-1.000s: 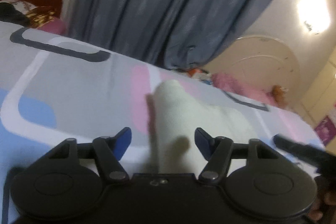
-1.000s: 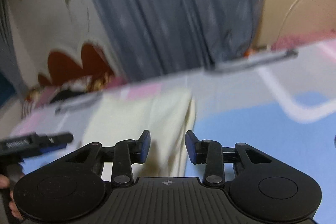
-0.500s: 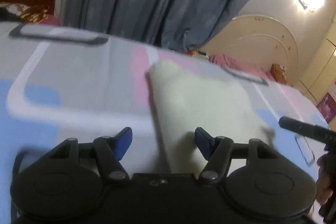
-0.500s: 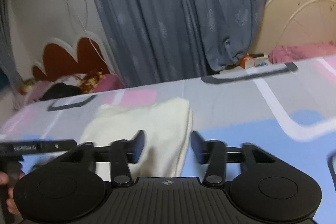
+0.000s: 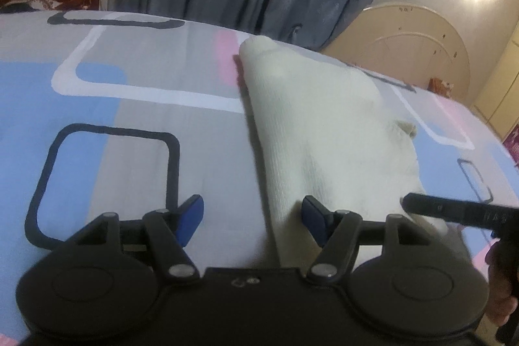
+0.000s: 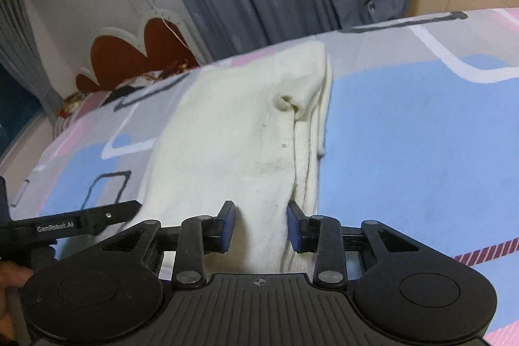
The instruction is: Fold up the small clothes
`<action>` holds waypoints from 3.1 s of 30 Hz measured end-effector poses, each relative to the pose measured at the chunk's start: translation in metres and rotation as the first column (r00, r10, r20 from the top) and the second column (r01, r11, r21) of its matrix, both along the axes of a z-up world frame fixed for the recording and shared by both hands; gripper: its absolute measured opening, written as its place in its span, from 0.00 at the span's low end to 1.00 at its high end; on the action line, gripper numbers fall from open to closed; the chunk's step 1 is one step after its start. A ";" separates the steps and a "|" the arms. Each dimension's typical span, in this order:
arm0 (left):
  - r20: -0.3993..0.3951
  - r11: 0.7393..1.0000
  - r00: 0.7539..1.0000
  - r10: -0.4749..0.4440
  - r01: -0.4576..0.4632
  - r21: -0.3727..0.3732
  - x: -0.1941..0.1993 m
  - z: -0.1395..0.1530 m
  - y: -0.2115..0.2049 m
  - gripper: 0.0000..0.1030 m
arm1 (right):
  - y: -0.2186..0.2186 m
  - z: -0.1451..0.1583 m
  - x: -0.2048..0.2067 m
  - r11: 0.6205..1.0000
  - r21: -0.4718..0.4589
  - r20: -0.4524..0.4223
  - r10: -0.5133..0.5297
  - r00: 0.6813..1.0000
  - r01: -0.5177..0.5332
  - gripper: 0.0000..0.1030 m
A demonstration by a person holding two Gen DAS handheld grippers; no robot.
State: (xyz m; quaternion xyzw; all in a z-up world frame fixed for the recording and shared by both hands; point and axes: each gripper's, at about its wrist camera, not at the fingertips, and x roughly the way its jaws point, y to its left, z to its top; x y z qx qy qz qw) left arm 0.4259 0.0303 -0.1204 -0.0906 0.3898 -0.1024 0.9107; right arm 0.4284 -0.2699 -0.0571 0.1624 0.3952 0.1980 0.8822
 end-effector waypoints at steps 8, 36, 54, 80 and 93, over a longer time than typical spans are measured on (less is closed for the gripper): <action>-0.014 1.000 1.000 -0.024 0.024 0.017 -0.004 0.002 -0.003 0.66 | 0.000 0.004 -0.001 0.997 -0.054 0.002 0.060 0.998 -0.060 0.05; -0.039 1.000 0.999 -0.025 0.025 0.004 -0.026 -0.002 -0.005 0.69 | -0.021 0.001 -0.031 0.994 0.079 -0.068 -0.070 0.995 0.075 0.28; 0.120 0.989 0.990 -0.069 0.084 -0.125 -0.009 0.050 0.008 0.62 | -0.016 0.054 -0.038 0.988 -0.129 0.163 -0.060 0.985 0.081 0.23; 0.073 0.994 0.994 -0.084 0.079 0.076 0.083 0.033 -0.057 0.77 | 0.024 0.023 0.067 0.958 -0.282 0.198 -0.001 0.980 0.058 0.09; -0.044 0.997 0.998 -0.032 0.035 0.074 0.081 0.010 -0.039 0.97 | 0.017 0.005 0.078 0.939 -0.344 0.091 0.025 0.996 0.008 0.55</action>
